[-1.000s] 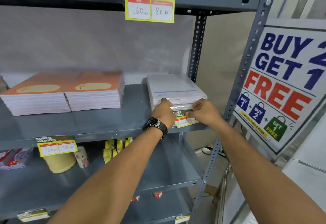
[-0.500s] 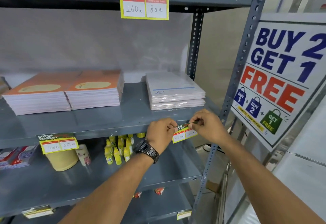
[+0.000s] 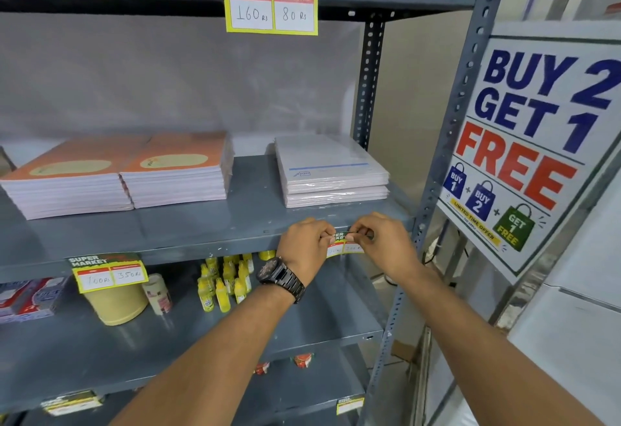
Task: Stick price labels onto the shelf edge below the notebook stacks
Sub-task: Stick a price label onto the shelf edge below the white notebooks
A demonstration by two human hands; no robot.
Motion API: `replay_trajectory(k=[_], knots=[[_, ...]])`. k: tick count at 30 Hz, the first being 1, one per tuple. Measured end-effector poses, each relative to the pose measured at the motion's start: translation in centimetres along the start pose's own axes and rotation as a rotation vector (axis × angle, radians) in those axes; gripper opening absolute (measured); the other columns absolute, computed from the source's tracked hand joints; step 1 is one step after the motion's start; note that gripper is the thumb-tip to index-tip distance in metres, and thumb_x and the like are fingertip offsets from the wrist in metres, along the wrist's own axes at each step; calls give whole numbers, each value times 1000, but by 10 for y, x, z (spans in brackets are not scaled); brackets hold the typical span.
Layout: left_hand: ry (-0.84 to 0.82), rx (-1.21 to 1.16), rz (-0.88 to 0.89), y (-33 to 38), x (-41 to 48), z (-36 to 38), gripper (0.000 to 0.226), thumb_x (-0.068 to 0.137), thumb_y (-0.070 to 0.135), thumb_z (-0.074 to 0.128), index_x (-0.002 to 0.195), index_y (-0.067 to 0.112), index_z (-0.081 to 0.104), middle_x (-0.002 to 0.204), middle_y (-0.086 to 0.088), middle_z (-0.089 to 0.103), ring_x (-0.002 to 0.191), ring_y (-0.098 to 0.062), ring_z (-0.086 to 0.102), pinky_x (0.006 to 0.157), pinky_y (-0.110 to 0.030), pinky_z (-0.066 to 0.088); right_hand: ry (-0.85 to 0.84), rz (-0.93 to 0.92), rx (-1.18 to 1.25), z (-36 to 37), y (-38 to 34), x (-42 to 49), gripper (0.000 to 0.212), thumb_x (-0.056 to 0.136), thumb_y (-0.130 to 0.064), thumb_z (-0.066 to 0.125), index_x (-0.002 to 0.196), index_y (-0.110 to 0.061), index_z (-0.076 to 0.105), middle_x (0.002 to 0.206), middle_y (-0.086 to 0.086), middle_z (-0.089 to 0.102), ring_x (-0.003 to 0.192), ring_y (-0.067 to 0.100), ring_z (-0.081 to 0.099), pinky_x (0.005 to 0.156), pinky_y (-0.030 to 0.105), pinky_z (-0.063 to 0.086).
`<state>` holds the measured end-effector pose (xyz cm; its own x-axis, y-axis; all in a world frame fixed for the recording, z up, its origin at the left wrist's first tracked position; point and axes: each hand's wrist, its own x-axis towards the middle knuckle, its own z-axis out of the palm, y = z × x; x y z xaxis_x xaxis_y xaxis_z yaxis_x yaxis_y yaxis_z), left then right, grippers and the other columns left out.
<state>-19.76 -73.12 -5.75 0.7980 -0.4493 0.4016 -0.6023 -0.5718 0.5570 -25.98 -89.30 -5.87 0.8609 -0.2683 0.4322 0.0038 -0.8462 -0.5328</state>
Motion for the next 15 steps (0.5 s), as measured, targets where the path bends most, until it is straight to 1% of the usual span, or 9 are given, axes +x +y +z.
replay_trajectory(k=[4, 8, 10, 12, 15], knots=[[12, 7, 5, -2, 2, 0, 10, 85, 22, 65, 92, 24, 73, 93, 1, 71, 83, -18, 66, 73, -34, 55, 18, -2, -6, 0, 0, 2, 3, 80, -20, 75, 82, -19, 74, 80, -2, 67, 77, 13, 58, 68, 26, 47], [21, 35, 17, -3, 3, 1, 11, 87, 22, 63, 92, 23, 72, 93, 1, 68, 82, -19, 64, 68, -30, 50, 22, -14, -7, 0, -1, 3, 4, 80, -20, 76, 82, -19, 73, 80, -2, 67, 77, 15, 59, 68, 29, 49], [20, 59, 25, -3, 2, 0, 11, 87, 22, 61, 93, 24, 71, 95, 1, 67, 83, -21, 64, 67, -32, 51, 27, -25, -25, 0, -1, 3, 6, 80, -21, 76, 81, -19, 71, 80, -4, 67, 78, 15, 59, 68, 31, 49], [19, 114, 39, -2, 3, -1, 12, 88, 25, 59, 93, 26, 70, 96, 3, 66, 83, -23, 64, 66, -36, 52, 41, -34, -71, -1, -1, 4, 9, 80, -23, 75, 81, -20, 67, 81, -7, 64, 80, 15, 56, 69, 31, 46], [22, 190, 34, -1, 4, -5, 7, 89, 32, 59, 93, 29, 64, 99, 6, 63, 82, -24, 64, 61, -33, 48, 63, -38, -152, -2, -2, 7, 12, 79, -27, 74, 81, -23, 63, 84, -11, 60, 84, 17, 51, 76, 36, 43]])
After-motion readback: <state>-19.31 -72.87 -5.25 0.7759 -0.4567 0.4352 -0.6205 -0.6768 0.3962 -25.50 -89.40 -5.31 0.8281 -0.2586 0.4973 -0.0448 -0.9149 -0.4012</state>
